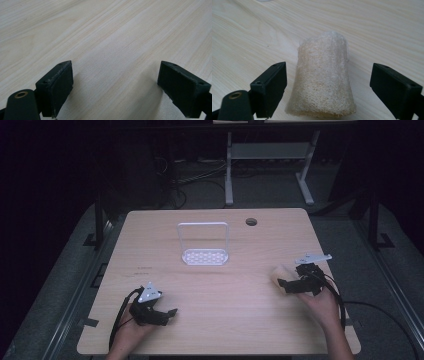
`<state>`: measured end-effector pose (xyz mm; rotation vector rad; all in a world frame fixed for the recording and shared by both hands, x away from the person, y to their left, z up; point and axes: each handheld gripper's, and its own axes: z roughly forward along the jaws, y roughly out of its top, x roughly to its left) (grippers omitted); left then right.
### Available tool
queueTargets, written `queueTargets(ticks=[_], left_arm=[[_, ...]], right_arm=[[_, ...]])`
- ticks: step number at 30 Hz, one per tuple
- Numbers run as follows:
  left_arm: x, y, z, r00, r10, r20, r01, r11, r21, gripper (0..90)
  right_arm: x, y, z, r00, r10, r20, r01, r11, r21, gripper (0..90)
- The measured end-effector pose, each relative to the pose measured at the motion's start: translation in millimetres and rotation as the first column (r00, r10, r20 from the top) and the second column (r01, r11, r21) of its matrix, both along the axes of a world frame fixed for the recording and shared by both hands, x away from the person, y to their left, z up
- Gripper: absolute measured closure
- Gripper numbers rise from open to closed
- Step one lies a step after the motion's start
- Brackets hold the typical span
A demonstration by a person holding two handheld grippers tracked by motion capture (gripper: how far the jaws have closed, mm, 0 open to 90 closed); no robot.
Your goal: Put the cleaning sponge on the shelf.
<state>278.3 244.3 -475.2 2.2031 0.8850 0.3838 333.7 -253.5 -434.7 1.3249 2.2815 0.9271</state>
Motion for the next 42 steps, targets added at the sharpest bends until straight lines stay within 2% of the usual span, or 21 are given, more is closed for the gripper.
queueTargets(ticks=[5,21,30,42], left_arm=[[0.0,0.0,0.0,1.0000,0.000,0.000,0.000,1.0000,0.000,12.4],[-0.1,0.0,0.0,1.0000,0.000,0.000,0.000,1.0000,0.000,12.4],[-0.1,0.1,0.0,1.0000,0.000,0.000,0.000,1.0000,0.000,12.4],[-0.2,0.1,0.0,1.0000,0.001,0.000,-0.001,1.0000,0.000,12.5]], right_arm=[[1.6,0.7,-6.4,0.9998,0.002,-0.022,-0.002,1.000,-0.002,13.9],[1.3,5.5,-13.2,0.9978,0.014,-0.066,-0.016,0.999,-0.034,14.7],[0.9,5.3,-14.2,0.9956,0.030,-0.088,-0.033,0.999,-0.038,25.6],[-0.3,5.4,-11.5,0.9956,0.041,-0.084,-0.045,0.998,-0.049,27.5]])
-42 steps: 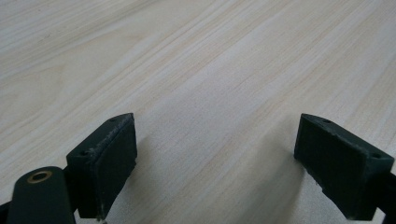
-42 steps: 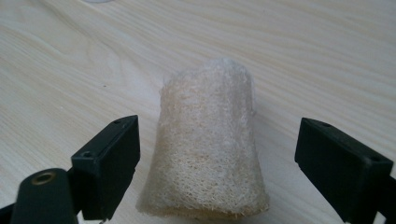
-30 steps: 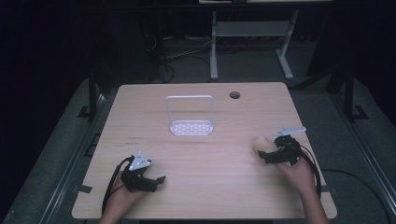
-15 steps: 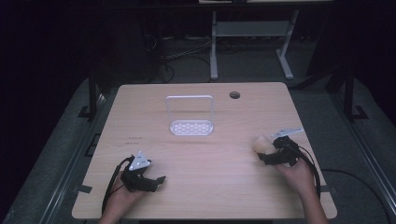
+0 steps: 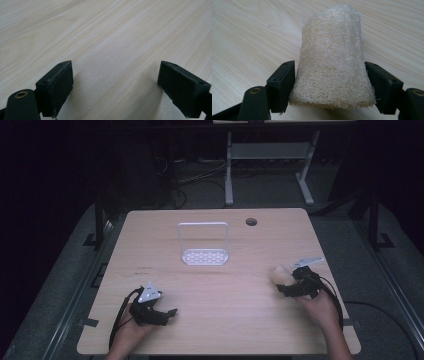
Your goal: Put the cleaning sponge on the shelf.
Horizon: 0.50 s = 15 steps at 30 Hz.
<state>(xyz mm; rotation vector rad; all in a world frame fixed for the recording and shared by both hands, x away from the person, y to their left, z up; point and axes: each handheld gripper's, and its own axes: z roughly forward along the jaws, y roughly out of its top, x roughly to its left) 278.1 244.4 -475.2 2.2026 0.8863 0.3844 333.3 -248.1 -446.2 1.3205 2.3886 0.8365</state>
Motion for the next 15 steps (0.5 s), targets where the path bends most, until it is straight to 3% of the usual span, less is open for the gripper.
queueTargets(ticks=[8,15], left_arm=[[-0.1,0.1,0.0,1.0000,0.000,0.000,0.000,1.0000,0.001,12.4],[-0.1,0.1,0.0,1.0000,0.000,0.000,0.000,1.0000,0.001,12.4]], right_arm=[[-2.4,0.5,5.2,1.0000,0.000,0.007,-0.001,1.000,0.023,27.7],[-3.6,7.2,16.5,0.9995,0.021,0.023,-0.021,1.000,0.007,27.7]])
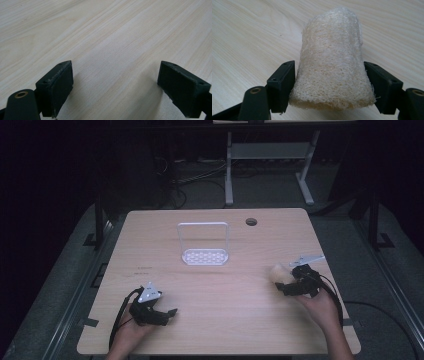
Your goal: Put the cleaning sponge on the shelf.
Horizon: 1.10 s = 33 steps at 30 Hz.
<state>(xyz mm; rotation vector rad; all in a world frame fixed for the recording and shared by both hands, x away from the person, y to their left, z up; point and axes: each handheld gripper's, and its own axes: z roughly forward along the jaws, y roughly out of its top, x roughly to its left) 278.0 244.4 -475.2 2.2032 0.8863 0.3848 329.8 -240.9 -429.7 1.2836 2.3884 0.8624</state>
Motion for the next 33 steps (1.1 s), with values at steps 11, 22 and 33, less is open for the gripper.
queueTargets(ticks=[11,22,33], left_arm=[[-0.5,0.2,0.0,1.0000,-0.001,-0.002,0.001,1.0000,0.001,12.4],[-0.7,0.2,0.0,1.0000,0.000,-0.002,0.000,1.0000,-0.001,12.4],[-0.7,0.2,-0.1,1.0000,0.000,-0.001,0.000,1.0000,-0.001,12.4]], right_arm=[[3.0,7.3,12.7,0.9997,0.014,0.020,-0.014,1.000,-0.005,27.7],[6.5,17.4,18.4,0.9986,0.045,0.028,-0.045,0.999,-0.001,27.7],[10.6,31.6,24.6,0.9955,0.087,0.037,-0.087,0.996,-0.004,27.7]])
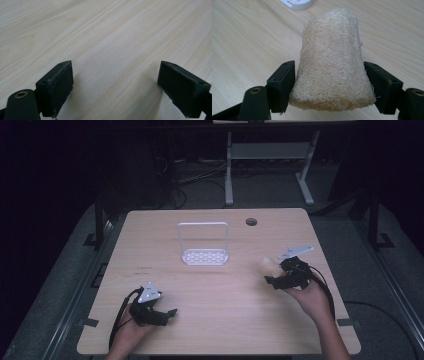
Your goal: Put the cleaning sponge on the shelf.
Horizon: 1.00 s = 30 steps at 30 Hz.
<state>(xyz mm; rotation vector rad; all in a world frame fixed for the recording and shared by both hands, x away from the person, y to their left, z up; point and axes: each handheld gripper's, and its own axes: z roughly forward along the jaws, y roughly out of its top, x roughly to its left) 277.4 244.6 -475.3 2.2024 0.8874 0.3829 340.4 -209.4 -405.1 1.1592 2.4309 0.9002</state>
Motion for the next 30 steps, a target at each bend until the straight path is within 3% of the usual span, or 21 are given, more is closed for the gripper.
queueTargets(ticks=[30], left_arm=[[-0.1,-0.2,-0.2,1.0000,0.002,0.002,-0.002,1.0000,-0.004,12.4]], right_arm=[[17.0,46.8,6.0,0.9946,0.103,0.006,-0.103,0.995,0.007,28.3]])
